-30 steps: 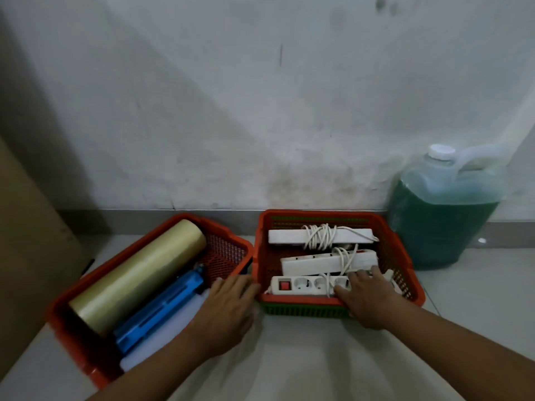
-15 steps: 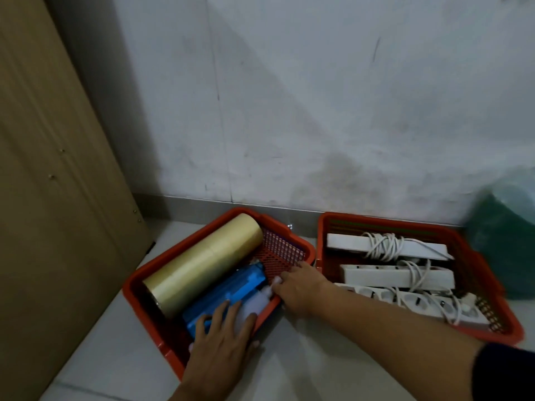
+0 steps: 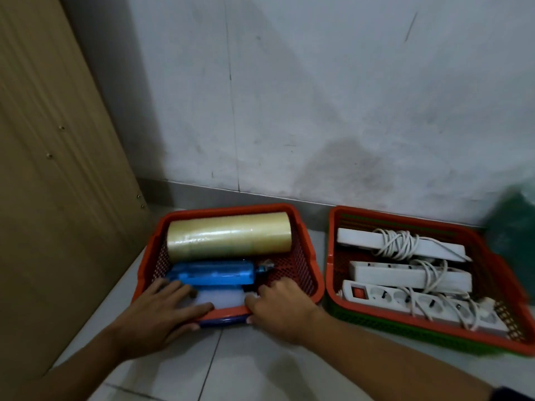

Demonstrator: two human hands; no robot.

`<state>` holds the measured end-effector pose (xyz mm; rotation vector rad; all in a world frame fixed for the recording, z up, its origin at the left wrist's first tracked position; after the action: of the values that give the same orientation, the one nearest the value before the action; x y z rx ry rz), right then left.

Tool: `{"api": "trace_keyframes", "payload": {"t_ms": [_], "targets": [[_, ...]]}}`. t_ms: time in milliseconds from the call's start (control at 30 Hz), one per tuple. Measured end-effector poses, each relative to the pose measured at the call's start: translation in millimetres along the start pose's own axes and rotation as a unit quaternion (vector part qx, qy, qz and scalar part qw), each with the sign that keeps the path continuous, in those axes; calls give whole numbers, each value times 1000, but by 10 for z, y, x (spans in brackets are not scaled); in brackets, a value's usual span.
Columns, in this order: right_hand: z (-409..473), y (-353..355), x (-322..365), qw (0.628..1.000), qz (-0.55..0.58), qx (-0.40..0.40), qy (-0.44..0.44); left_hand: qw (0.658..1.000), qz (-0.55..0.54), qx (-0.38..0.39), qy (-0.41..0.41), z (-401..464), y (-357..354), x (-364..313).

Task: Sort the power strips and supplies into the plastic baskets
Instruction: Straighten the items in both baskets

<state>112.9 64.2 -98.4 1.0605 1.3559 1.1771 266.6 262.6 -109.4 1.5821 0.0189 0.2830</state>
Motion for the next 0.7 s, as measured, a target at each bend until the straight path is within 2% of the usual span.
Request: {"api": "trace_keyframes", "payload": {"t_ms": [300,400,633,700], "targets": [[213,-3,-36,995,-10,-46,-86,986,-41,9,159,278,-84,-23],[221,-45,-55,995,-32,-31,-89,986,-32,8,161,320,-177,55],[205,-308,-288,992,13,-103,-64,983,-98,-35,153,426,-200,49],[188,-288,-293,994,5,-90,-62,980,-118,-29,158,446,-246,25]]}}
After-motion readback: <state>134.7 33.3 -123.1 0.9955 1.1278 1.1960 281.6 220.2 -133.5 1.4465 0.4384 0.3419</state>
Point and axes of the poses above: each hand's wrist, its own z-axis towards the middle knuckle, its own y-axis out of the back of the hand, x = y × z, the point moved 1 cm from there along z, towards the middle knuckle, and after that the axes turned 2 degrees about -y, right-handed, at the moved point
